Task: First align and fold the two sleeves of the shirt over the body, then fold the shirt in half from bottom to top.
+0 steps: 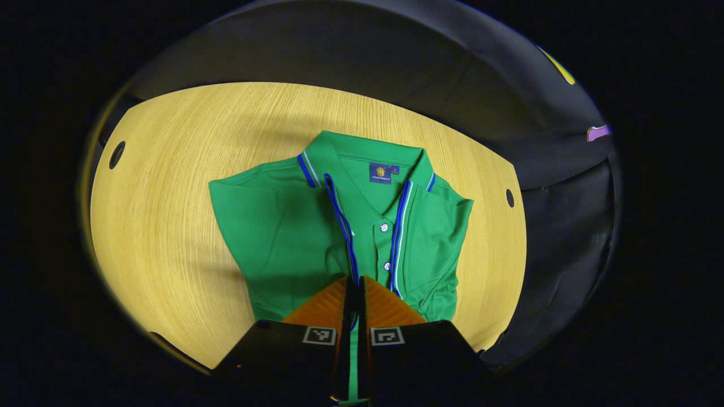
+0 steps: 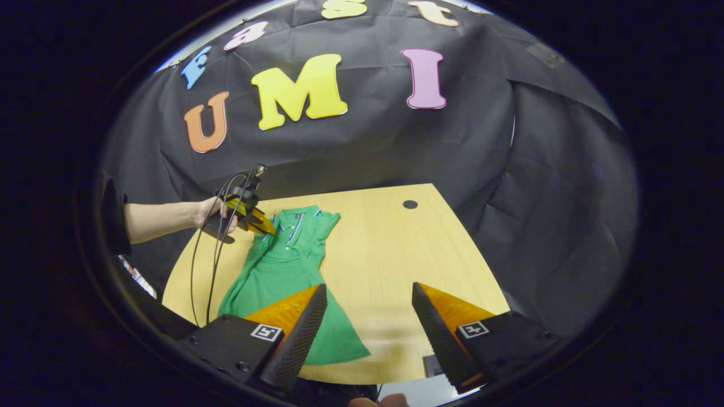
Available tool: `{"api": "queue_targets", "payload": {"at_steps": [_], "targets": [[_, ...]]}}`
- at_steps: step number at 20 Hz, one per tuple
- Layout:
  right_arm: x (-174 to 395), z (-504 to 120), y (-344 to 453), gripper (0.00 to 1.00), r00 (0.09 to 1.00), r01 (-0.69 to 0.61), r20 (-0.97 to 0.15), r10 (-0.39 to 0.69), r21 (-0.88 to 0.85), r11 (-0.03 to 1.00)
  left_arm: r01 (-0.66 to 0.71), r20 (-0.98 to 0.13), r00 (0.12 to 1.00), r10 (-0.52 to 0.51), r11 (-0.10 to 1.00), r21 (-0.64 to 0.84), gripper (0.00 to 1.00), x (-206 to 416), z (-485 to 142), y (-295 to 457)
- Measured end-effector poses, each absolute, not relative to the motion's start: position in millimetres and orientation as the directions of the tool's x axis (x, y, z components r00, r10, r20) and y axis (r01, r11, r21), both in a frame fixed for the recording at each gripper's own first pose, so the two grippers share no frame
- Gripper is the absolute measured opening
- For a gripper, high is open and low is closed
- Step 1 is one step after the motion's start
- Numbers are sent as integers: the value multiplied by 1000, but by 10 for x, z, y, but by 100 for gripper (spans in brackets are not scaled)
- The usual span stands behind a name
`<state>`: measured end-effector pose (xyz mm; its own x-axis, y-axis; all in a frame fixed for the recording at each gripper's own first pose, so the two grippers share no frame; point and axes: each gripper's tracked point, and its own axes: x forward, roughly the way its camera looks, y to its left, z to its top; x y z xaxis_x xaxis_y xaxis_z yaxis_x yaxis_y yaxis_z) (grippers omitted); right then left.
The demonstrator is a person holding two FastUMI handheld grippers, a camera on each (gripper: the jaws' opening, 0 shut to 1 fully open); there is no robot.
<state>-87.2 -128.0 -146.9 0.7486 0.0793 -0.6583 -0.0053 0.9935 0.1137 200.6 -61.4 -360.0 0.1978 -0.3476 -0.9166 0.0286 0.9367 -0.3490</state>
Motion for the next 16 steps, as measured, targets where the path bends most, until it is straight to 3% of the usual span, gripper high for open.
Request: {"api": "queue_targets", "payload": {"at_steps": [5, 6, 8, 9, 12, 16], "targets": [[-801, -1495, -1107, 96, 738, -68, -661, 135, 127, 990, -4, -944, 199, -263, 963, -269, 39, 1933, -3632, -472], [-794, -1499, -1032, 96, 736, -96, -658, 158, 130, 987, 7, -951, 205, -232, 972, -236, 63, 1900, -3615, -378], [-772, -1543, -872, 97, 721, -164, -664, 199, 116, 980, 40, -957, 217, -193, 981, -188, 94, 1793, -3547, -232], [-760, -1570, -837, 97, 715, -194, -669, 203, 90, 977, 57, -958, 230, -174, 985, -165, 81, 1701, -3488, -160], [-719, -1605, -642, 98, 704, -254, -668, 241, 81, 964, 115, -934, 330, -139, 988, -107, 81, 1500, -3202, 39], [-675, -1684, -442, 97, 690, -307, -663, 291, 96, 947, 94, -863, 495, -97, 994, -58, 81, 1149, -2709, 355]]}}
